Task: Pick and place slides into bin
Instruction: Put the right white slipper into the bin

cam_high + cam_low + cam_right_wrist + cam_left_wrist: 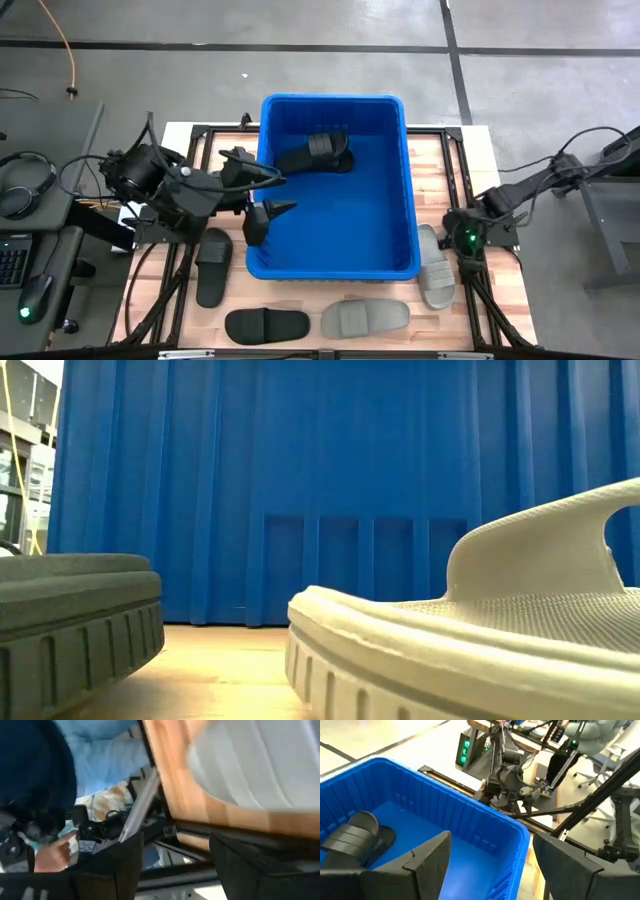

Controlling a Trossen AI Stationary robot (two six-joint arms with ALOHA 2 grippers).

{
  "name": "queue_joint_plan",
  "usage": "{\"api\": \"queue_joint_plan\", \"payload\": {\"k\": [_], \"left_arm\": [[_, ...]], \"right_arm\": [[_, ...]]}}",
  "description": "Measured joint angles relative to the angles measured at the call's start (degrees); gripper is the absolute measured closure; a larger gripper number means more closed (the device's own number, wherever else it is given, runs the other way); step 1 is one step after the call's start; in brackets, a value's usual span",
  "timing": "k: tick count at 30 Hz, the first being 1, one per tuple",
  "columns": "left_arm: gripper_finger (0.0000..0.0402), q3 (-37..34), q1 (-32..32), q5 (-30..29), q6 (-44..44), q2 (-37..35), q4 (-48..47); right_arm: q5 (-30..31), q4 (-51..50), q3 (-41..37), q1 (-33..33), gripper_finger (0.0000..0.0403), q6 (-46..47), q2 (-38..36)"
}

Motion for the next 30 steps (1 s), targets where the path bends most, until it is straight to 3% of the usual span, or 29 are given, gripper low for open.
{"api": "queue_joint_plan", "payload": {"k": [3, 10, 13, 18, 30], "left_arm": [[0.0131, 0.0, 0.0, 0.0, -0.4, 0.6, 0.2], [0.0131, 0.0, 0.0, 0.2, -0.5, 1.3, 0.2], [0.0131, 0.0, 0.0, 0.2, -0.4, 1.3, 0.9], [0.0131, 0.0, 0.0, 0.2, -0.1, 1.3, 1.9], [0.0131, 0.0, 0.0, 1.2, 0.0, 1.4, 3.7]], "right_arm": [[-0.2, 0.9, 1.1, -1.7, 0.0187, -2.1, 0.8], [7.2, -7.8, 1.3, -8.4, 0.0187, -11.0, 2.3], [6.7, -8.4, 1.3, -10.9, 0.0187, -13.9, 2.8], [11.8, -8.4, 1.3, -13.8, 0.0187, -13.6, 3.2], [12.2, -9.1, 1.3, -11.1, 0.0203, -14.8, 11.9]]}}
